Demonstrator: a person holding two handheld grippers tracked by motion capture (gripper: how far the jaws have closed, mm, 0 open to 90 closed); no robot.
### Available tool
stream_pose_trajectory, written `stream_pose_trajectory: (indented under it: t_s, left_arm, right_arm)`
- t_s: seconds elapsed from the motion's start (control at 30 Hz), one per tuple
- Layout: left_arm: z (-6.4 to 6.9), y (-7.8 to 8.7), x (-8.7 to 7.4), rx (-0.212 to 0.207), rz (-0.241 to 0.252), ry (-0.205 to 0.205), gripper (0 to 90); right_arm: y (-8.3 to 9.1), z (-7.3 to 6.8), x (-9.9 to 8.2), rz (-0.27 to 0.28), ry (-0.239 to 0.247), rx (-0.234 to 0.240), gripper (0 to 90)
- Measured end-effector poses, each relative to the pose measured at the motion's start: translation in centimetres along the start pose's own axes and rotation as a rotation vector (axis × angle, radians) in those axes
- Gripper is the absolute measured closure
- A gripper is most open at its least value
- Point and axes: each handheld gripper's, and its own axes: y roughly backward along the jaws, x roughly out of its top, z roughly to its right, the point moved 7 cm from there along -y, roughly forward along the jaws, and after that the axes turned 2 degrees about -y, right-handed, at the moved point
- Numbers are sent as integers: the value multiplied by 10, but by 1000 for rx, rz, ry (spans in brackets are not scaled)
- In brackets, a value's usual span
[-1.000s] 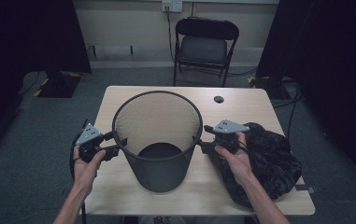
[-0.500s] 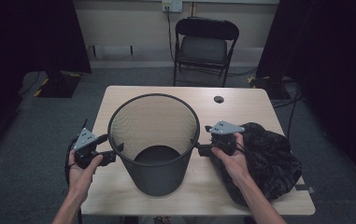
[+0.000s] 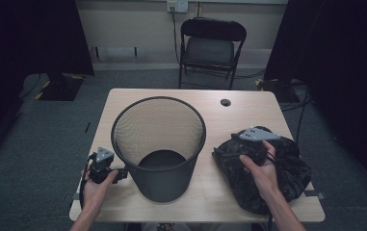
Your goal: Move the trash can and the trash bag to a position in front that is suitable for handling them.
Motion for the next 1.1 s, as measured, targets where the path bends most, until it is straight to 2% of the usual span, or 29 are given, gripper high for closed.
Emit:
stream_pose_trajectory:
  t_s: [0.03, 0.07, 0.13, 0.17, 0.23, 0.3, 0.37, 0.4, 0.47, 0.5, 0.53, 0.6, 0.77, 0.83, 0.9, 1.1]
  left_arm:
    - [0, -1, -1, 7, -4, 3, 219]
    - [-1, -2, -1, 10, 1, 1, 218]
    - [-1, -4, -2, -1, -2, 3, 209]
    - [0, -7, -5, -23, -13, 2, 209]
    - [2, -12, -11, -33, -39, -30, 207]
    - [4, -14, -13, -19, -40, -90, 180]
    - [4, -13, -14, -24, -43, -95, 175]
    - [4, -13, -14, -23, -39, -95, 173]
    - [3, -14, -16, -33, -14, -106, 150]
    - [3, -14, -16, -33, -14, -106, 139]
    - [3, -15, -16, -37, -15, -108, 136]
    - [3, -15, -15, -33, -15, -107, 134]
    - [3, -15, -15, -30, -15, -107, 129]
    - [3, -15, -15, -30, -16, -107, 127]
    - [2, -15, -15, -34, -19, -109, 123]
    - [2, -15, -15, -35, -19, -109, 122]
  right_arm:
    - [5, 5, -2, 7, -20, -14, 124]
    - [10, 10, -5, 11, -63, -26, 120]
    - [18, 20, -12, 12, -88, -47, 121]
    - [22, 24, -15, 16, -96, -56, 125]
    - [29, 31, -21, 15, -119, -62, 128]
    - [38, 38, -28, 22, -138, -71, 144]
    - [43, 42, -33, 20, -144, -68, 144]
    - [49, 49, -40, 16, -150, -56, 155]
    - [53, 54, -47, -1, -126, -50, 217]
    - [53, 54, -47, -1, -126, -50, 217]
    - [57, 61, -55, -5, -92, -66, 186]
    - [59, 63, -58, -10, -88, -73, 179]
    - [69, 82, -74, -45, -95, -115, 179]
    - [72, 88, -79, -54, -117, -114, 165]
    - [73, 93, -82, -58, -116, -125, 153]
    - [71, 95, -85, -75, -103, -129, 153]
